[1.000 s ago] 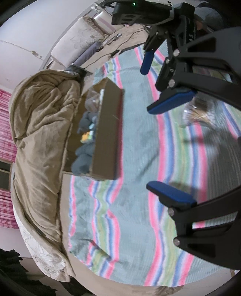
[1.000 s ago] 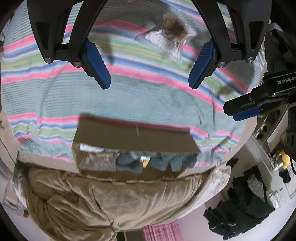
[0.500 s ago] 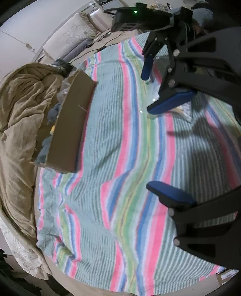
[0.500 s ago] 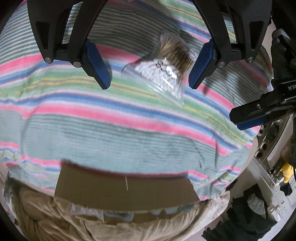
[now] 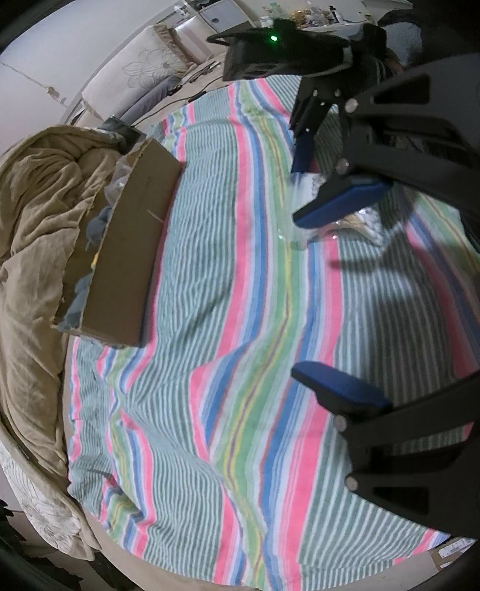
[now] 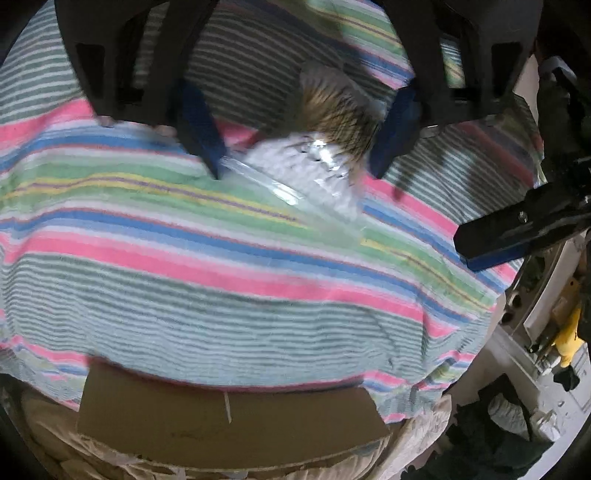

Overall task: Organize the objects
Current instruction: 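Grasp the bag of cotton swabs with the right gripper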

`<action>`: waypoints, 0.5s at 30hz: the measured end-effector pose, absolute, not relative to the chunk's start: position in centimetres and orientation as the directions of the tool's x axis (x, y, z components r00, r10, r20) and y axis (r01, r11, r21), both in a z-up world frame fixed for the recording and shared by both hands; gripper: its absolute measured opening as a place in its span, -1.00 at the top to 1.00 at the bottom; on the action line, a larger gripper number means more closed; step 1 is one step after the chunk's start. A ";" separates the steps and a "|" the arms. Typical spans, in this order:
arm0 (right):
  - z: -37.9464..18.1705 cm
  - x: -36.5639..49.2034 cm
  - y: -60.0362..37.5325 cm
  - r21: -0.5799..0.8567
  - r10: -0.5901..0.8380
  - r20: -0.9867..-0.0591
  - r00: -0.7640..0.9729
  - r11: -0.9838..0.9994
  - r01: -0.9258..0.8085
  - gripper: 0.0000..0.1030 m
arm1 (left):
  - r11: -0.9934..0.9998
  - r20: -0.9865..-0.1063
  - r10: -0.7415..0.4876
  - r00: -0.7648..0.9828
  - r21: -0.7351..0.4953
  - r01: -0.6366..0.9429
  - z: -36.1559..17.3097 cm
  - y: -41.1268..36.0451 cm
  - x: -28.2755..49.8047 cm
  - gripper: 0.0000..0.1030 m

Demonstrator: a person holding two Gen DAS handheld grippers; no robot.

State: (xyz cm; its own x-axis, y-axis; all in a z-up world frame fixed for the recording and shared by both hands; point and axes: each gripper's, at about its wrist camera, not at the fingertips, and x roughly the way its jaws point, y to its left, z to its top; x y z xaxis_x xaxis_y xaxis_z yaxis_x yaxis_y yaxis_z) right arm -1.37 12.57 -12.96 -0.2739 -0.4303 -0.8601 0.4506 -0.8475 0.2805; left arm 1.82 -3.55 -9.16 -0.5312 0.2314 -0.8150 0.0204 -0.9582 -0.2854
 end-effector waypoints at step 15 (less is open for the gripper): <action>-10.3 -2.0 13.3 0.277 -0.472 -0.822 -0.318 -0.820 0.501 0.06 | -0.959 -0.806 0.233 -0.545 -0.282 0.008 -8.4 -3.5 0.6 -0.48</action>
